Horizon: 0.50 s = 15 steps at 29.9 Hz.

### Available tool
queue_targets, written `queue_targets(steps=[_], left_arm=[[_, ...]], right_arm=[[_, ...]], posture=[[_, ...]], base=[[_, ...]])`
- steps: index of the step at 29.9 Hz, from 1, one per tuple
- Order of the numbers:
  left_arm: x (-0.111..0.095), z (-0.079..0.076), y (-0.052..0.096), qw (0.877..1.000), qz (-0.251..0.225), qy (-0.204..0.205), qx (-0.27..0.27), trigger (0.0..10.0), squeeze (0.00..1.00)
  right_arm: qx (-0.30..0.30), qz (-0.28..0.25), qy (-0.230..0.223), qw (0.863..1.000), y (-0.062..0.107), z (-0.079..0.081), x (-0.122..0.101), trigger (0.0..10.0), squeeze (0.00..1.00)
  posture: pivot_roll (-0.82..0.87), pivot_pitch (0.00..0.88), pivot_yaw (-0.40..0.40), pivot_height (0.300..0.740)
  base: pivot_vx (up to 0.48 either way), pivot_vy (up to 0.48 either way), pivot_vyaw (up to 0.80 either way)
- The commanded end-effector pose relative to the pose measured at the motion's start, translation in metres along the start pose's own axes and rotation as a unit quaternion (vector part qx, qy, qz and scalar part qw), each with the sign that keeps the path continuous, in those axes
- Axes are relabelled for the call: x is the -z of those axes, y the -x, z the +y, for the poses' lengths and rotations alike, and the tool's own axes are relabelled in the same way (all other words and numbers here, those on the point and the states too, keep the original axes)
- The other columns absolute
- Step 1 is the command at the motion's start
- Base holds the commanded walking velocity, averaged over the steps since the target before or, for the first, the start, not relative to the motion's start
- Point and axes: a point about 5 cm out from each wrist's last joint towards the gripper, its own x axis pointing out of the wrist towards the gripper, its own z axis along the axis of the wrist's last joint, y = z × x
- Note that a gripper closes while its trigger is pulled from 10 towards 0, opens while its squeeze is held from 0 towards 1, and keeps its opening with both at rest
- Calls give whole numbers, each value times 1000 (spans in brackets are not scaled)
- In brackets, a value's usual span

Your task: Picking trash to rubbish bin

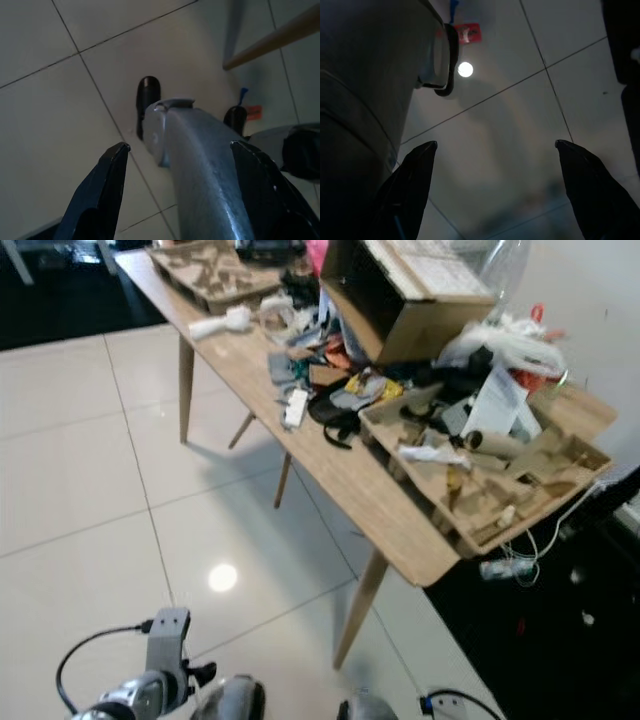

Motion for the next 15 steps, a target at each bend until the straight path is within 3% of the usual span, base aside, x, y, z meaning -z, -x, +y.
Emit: queue_targets(steps=[1,10,12,13,15], left_arm=[[4,-8,-2,1000,7,6,16,10000,0],[-13,-4,-2,999,-34,26,3,10000,0],[-41,10,3,993,-96,59,-22,10000,0],[-41,10,3,993,-96,59,-22,10000,0],[-62,20,8,986,-140,78,-36,10000,0]], right_arm=[[5,10,-3,1000,1,-3,5,10000,0],[35,-9,-24,999,0,-5,-5,10000,0],[95,-56,-65,992,2,-27,-29,10000,0],[95,-56,-65,992,2,-27,-29,10000,0],[137,-87,-88,983,7,-48,-46,10000,0]], posture=[[136,96,-55,740],[139,101,-56,740],[134,108,-55,740],[134,108,-55,740],[134,108,-55,740]], base=[[0,0,0],[0,0,0],[0,0,0],[0,0,0],[0,0,0]])
